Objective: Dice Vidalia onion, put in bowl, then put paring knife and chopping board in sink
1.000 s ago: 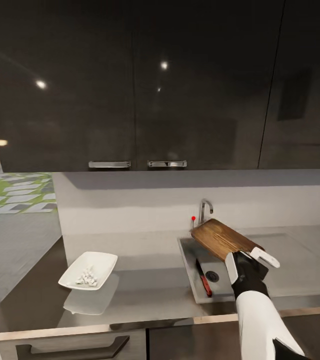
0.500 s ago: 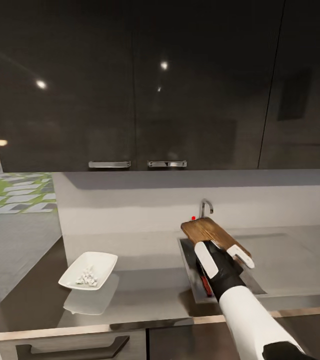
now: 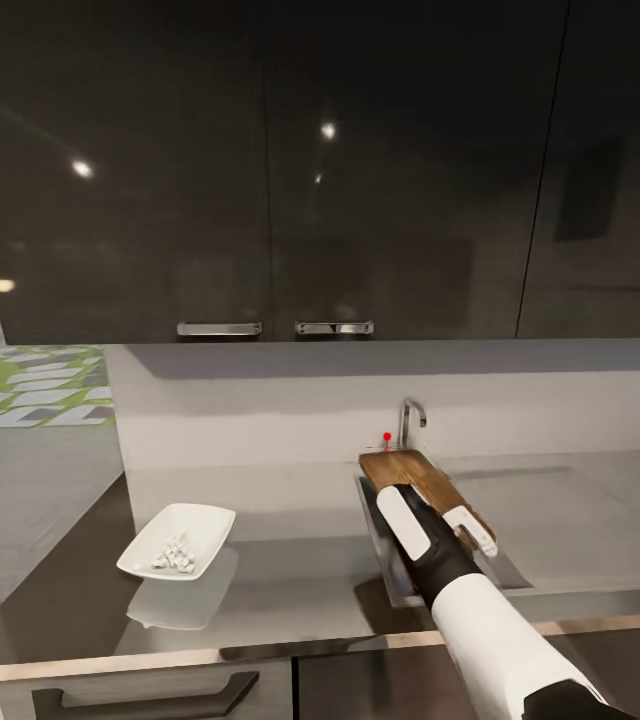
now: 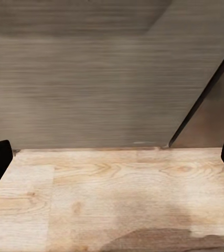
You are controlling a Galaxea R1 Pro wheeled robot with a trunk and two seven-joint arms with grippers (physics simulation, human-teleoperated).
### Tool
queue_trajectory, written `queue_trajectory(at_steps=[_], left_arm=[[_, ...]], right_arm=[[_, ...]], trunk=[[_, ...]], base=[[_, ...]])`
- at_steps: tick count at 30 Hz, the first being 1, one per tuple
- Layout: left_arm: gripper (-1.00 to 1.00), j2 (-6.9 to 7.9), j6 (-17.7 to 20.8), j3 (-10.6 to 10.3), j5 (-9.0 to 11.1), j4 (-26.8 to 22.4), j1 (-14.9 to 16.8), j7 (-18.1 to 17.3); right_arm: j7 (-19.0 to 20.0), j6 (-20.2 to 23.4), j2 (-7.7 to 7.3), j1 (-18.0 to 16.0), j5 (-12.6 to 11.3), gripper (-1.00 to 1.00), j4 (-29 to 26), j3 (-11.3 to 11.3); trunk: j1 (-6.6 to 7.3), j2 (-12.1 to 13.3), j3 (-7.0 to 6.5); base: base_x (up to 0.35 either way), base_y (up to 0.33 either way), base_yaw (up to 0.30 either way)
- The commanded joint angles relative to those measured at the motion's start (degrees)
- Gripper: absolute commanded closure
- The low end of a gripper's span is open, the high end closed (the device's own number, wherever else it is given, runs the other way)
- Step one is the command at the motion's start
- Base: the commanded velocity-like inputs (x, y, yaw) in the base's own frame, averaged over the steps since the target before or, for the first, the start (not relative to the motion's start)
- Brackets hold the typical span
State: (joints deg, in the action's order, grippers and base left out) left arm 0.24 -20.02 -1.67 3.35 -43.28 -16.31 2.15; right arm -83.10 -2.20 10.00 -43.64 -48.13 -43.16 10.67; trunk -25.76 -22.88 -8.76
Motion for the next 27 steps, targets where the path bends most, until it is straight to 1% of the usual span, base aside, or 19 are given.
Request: queue_trajectory(at_steps=[1,4,11,16,17,18,24,27], left_arm=[[-1.0,0.03,-0.1,-0.18,0.34,-0.05,-0.04,0.22],[-1.0,0.03,-0.1,-0.18,0.34,-0.05,-0.04,0.22],[-1.0,0.03,-0.1,-0.18,0.34,-0.05,-0.04,0.22],[-1.0,0.03,-0.1,-0.18,0.34,-0.05,-0.04,0.22],[-1.0,0.03,-0.1,-0.18,0.34,-0.05,-0.04,0.22],[-1.0,0.04,-0.1,-0.18,0.34,-0.05,-0.04,0.22],[-1.0,0.03,-0.1,-0.18,0.34,-0.05,-0.04,0.22],[-1.0,0.03,-0.1,-0.18,0.34,-0.05,-0.04,0.22]], right_arm=[[-0.83,-0.61,0.0,-0.04,-1.16,1.0,0.22,0.17],[-1.5,-1.84,0.0,-0.04,-2.12,1.0,1.03,0.22],[-1.62,-2.16,0.0,-0.04,-2.36,1.0,3.38,0.15],[-1.37,-2.42,0.0,-0.04,-2.38,1.0,6.15,0.14],[-1.29,-2.87,0.0,-0.04,-2.36,1.0,6.98,0.14],[-1.17,-4.85,0.0,-0.04,-2.28,1.0,8.35,0.12],[-1.11,-5.86,0.0,-0.04,-2.24,1.0,8.88,0.06],[-1.02,-5.89,0.0,-0.04,-2.23,1.0,8.94,0.06]], trunk=[[-0.02,-0.03,0.0],[-0.02,-0.03,0.0],[-0.02,-0.03,0.0],[-0.02,-0.03,0.0],[-0.02,-0.03,0.02],[-0.02,-0.03,0.08],[-0.02,-0.03,0.57],[-0.02,-0.03,0.83]], base=[[0.0,0.0,0.0],[0.081,0.034,0.0],[0.181,0.124,0.0],[0.026,0.017,0.0],[0.006,0.004,0.0],[0.001,0.001,0.0],[0.0,-0.019,-0.008],[0.0,-0.05,-0.095]])
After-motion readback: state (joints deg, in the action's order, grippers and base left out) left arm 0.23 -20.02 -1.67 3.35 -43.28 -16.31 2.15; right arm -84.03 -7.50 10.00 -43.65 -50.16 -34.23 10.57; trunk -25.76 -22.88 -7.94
